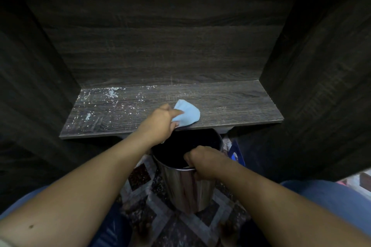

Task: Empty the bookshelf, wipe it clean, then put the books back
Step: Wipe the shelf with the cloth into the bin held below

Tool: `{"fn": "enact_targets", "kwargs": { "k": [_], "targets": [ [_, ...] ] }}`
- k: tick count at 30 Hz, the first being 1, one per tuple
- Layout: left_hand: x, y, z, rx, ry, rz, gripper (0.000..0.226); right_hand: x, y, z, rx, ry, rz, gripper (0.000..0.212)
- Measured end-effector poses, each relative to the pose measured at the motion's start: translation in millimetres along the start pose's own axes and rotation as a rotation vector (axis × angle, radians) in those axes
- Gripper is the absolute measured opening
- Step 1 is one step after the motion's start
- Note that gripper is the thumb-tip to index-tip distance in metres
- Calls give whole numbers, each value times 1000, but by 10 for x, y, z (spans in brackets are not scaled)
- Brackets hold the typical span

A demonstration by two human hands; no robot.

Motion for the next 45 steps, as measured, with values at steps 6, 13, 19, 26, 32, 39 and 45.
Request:
{"fn": "enact_targets", "kwargs": {
  "k": [6,13,19,26,32,39,45],
  "targets": [
    [-56,382,-278,-60,43,109,43,153,-63,-72,-39,32,29,15],
    [46,963,-842,-68,123,283,45,495,-89,-72,-21,68,37,16],
    [321,1059,-862,283,0,327,58,700,-64,-148,-12,98,54,23],
    [518,802,-983,713,-137,307,38,732,-8,-117,41,97,62,29],
    [559,680,-1267,609,-101,263,40,783,-93,-56,69,106,40,31],
    [647,543,-1422,87,30,79,54,811,-98,-24,70,117,82,23],
    [704,530,-1391,-16,163,6,53,808,-138,7,67,105,89,21]
  ]
}}
Point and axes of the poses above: each hand's wrist, its own x-axis towards the middle knuckle, its own y-axis out of the back of the hand, z = x × y, the point moved 8 cm from there along x, towards the middle knuckle, and after that the axes turned 14 degrees about -z, right-handed, at the moved point
